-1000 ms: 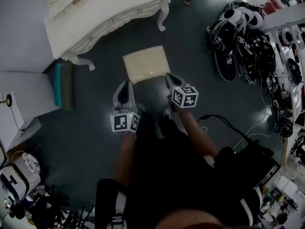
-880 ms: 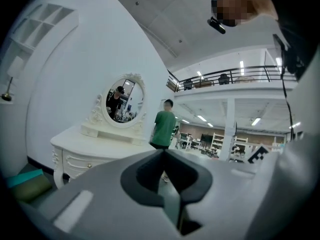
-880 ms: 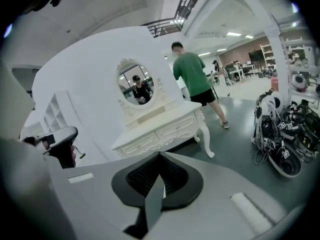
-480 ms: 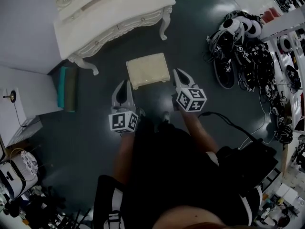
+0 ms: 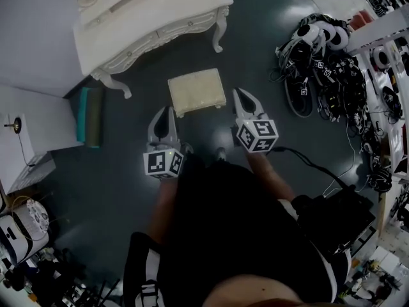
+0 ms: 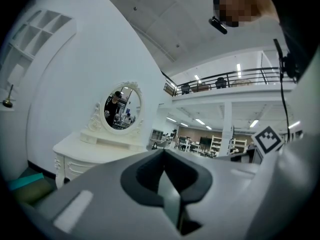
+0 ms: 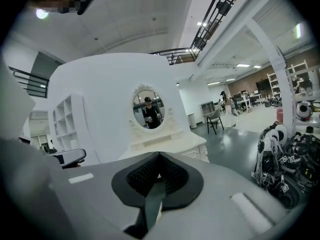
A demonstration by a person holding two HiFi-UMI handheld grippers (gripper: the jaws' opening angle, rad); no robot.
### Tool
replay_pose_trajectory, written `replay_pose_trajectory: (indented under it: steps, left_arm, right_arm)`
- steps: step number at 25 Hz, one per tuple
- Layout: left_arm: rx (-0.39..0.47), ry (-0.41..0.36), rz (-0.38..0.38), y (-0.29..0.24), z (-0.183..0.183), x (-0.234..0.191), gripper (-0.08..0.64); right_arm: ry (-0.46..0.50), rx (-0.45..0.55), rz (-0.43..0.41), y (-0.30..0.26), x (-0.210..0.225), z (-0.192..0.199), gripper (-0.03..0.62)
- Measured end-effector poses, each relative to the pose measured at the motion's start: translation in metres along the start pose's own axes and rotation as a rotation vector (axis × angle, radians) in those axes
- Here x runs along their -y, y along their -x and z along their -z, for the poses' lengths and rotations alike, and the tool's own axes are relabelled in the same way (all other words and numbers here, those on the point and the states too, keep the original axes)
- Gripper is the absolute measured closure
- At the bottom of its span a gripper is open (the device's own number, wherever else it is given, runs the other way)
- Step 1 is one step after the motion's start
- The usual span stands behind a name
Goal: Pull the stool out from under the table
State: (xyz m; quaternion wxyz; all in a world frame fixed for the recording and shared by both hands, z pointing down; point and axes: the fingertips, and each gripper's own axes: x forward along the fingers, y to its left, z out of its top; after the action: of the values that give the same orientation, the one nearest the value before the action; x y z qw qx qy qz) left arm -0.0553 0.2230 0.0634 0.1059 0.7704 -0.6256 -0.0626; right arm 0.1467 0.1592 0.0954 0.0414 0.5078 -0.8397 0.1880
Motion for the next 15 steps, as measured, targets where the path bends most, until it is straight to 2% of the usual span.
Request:
replay_pose_trajectory:
  steps: [15]
  left_arm:
    - [-0.002,-0.028,0.004,0.0013,0.002,-0.001,0.551]
  right_arm:
    - [0.04,0.025,-0.021,-0.0028,-0.0057,-0.0079,0.595]
